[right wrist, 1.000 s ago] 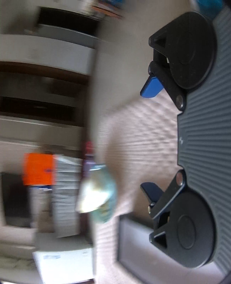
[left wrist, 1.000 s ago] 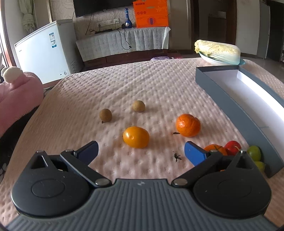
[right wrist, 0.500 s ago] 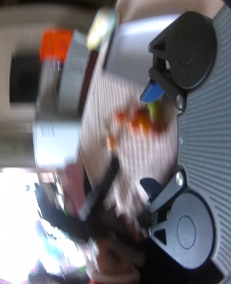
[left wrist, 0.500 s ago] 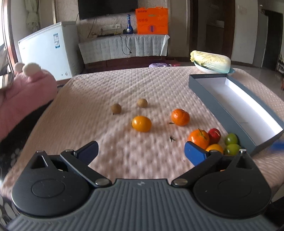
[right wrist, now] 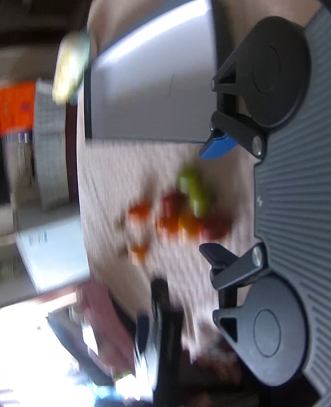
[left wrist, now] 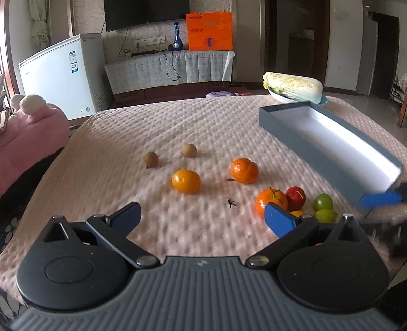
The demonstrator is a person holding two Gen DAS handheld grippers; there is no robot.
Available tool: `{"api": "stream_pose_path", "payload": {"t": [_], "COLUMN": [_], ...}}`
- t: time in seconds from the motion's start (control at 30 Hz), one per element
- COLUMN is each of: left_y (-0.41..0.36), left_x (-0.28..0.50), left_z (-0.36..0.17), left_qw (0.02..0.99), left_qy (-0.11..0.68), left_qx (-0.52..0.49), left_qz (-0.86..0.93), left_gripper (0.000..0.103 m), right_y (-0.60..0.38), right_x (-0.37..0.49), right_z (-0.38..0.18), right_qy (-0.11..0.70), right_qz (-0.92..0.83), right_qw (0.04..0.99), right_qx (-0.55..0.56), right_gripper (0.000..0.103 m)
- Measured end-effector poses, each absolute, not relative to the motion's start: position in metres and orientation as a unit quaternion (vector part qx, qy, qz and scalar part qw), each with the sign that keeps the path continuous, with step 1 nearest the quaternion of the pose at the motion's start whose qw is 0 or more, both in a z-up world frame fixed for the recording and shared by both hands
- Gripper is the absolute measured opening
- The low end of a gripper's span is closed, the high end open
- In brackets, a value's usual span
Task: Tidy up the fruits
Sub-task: 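Move the right gripper toward the cluster of fruits beside the box, then grasp the red apple with the right gripper while the left gripper grasps the yellow orange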
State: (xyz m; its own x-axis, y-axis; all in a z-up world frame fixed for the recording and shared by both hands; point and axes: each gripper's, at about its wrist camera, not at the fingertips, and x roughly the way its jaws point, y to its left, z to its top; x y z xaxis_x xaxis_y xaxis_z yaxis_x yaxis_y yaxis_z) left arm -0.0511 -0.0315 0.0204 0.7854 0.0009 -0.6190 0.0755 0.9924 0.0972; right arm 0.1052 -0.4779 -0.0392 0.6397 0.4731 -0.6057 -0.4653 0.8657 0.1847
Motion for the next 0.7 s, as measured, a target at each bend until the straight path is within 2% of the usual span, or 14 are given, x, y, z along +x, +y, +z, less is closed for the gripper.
{"api": "stream_pose_path", "payload": {"t": [0.07, 0.13, 0.37, 0.53, 0.7], "left_y": [-0.034, -0.037, -0.046, -0.041, -0.047], "left_x": [-0.051, -0.051, -0.054, -0.06, -0.067], "left_z": [0.02, 0.02, 0.015, 0.018, 0.015], "left_qw": [0.942, 0.941, 0.942, 0.944, 0.944], "left_qy": [0.329, 0.332, 0.328, 0.324, 0.322], "left_qx": [0.058, 0.061, 0.066, 0.048, 0.058], "left_qz": [-0.026, -0.03, -0.033, -0.029, -0.035], "left_gripper": [0.103, 0.103, 0.103, 0.103, 0.103], "right_y": [-0.481, -0.469, -0.437, -0.435, -0.441], "right_x": [0.103, 0.088, 0.062, 0.072, 0.083], "right_z": [-0.039, -0.037, -0.028, -0.006, -0.028], "right_qy": [0.335, 0.305, 0.237, 0.226, 0.249], "right_qz": [0.251, 0.25, 0.313, 0.352, 0.345], "right_qw": [0.908, 0.916, 0.903, 0.882, 0.885], "right_qx": [-0.014, -0.078, -0.178, -0.217, -0.191], "right_gripper": [0.068, 0.069, 0.068, 0.066, 0.051]}}
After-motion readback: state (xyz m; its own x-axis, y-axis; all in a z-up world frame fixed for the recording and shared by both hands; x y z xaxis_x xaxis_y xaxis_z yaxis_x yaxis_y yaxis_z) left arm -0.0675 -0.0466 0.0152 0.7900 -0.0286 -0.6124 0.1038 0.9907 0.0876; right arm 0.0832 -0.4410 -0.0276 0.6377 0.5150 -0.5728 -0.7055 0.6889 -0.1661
